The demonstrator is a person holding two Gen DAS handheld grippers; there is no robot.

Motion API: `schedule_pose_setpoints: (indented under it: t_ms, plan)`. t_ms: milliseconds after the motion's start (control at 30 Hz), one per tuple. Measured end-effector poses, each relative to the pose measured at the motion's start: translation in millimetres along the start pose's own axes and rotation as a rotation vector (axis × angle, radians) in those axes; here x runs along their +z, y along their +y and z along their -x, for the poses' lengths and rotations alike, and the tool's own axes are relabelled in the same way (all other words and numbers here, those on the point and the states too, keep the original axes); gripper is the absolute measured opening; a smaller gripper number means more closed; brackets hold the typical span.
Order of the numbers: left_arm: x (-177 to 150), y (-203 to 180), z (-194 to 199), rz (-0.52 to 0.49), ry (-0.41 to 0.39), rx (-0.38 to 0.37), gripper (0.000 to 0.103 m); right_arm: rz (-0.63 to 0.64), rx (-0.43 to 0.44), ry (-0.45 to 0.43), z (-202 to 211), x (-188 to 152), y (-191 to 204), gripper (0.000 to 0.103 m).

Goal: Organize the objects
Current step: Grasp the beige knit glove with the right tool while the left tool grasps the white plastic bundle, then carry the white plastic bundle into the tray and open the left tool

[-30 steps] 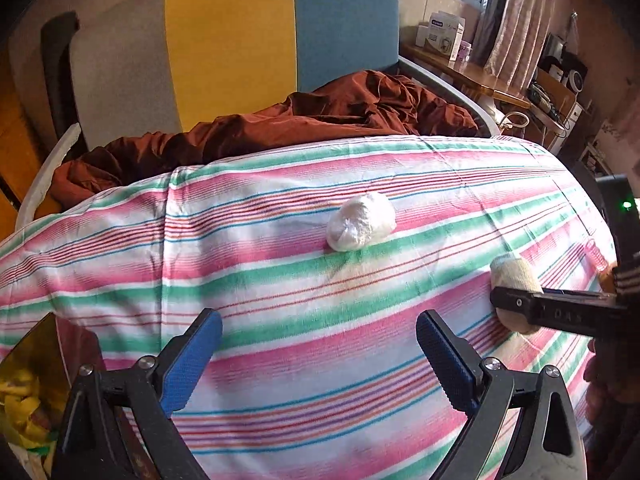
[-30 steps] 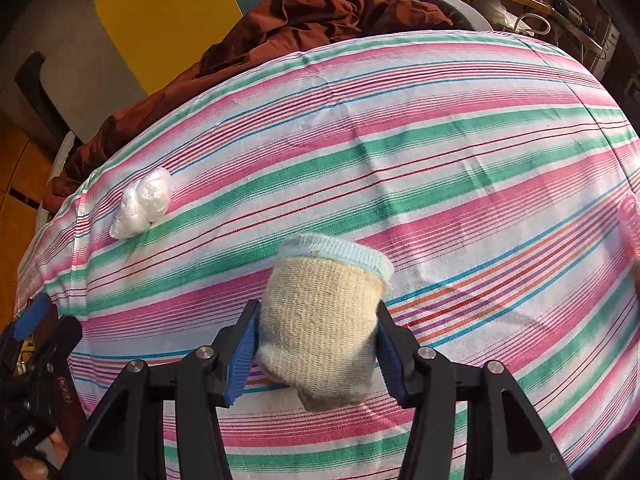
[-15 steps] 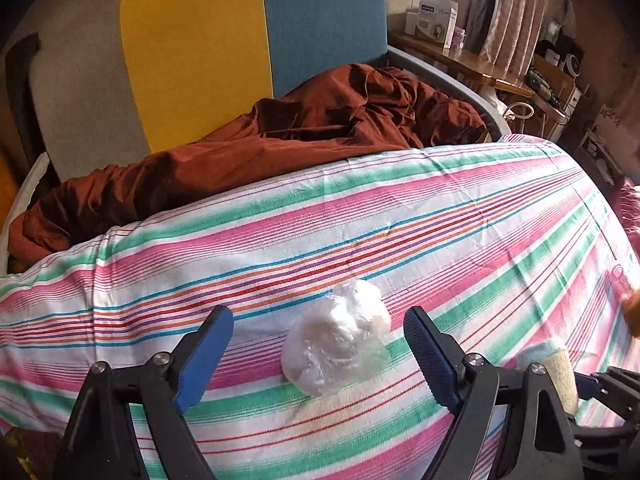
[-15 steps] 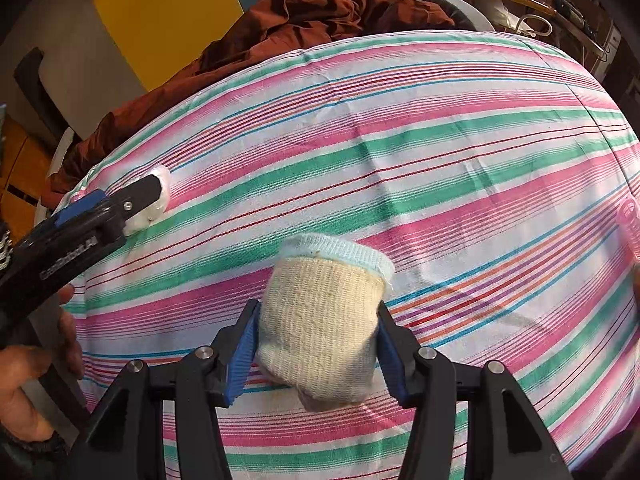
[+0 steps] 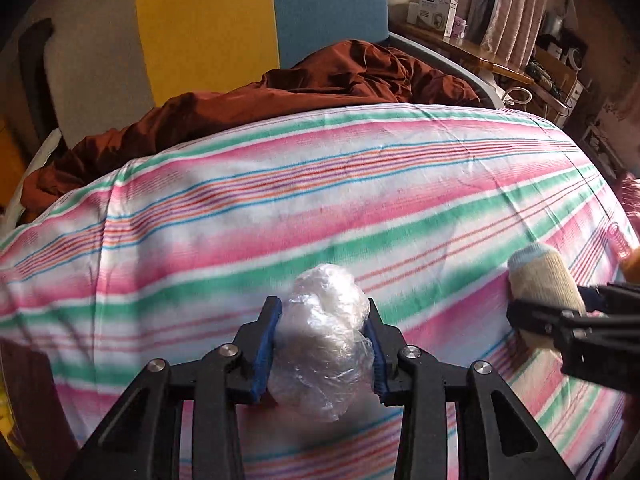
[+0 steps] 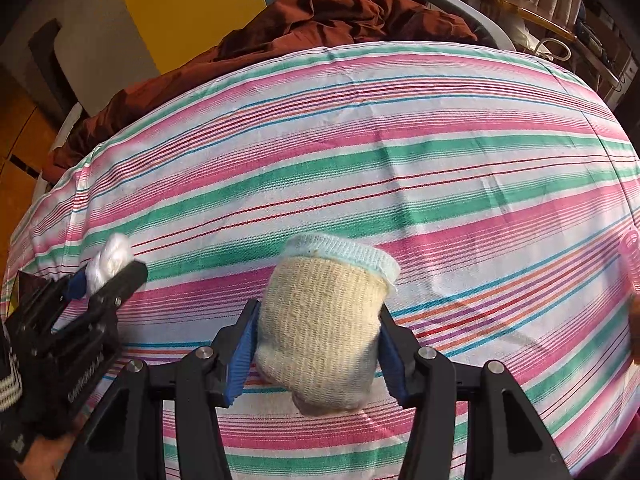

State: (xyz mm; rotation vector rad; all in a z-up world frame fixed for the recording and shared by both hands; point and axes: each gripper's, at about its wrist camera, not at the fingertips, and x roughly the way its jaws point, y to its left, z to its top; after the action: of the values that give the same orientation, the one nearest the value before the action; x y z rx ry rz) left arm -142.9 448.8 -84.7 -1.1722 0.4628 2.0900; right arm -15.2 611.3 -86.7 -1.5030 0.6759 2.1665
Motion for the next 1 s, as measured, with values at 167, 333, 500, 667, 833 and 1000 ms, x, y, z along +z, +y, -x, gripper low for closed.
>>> schedule_pose_setpoints:
  t_ms: [167,333,500,667,833,1000]
  plan:
    - [-48.9,-11.7,30.0,0.022,-0.024,0.019,0.04,0.035,-0.017,-0.004,-0.9,1.4,1.5,0.055]
    - [-94.5,-25.0,55.3,0.012,-0.064,0.018,0.04,0.055,-0.024,-0.01,-0.9,3.2,0.0,0.055]
    - [-117.0,-27.0,64.0,0.003,-0.121,0.019,0.04,0.083,-0.003,-0.015,-0.1,3.5,1.4,0.054]
    - [-117.2,-27.1,63.4,0.002,-0.131,0.016,0.041,0.101,-0.012,-0.02,-0.6,5.8,-1.3,0.054]
    - [-120.6,-24.7,64.9,0.006,-0.141,0.0,0.041,0.135,-0.035,-0.02,-3.4,9.6,-1.8,0.054]
    - [-122.3,-24.8,66.0,0.006,-0.15,-0.002,0.041,0.152,-0.048,-0.026,-8.7,19.7,2.4,0.054]
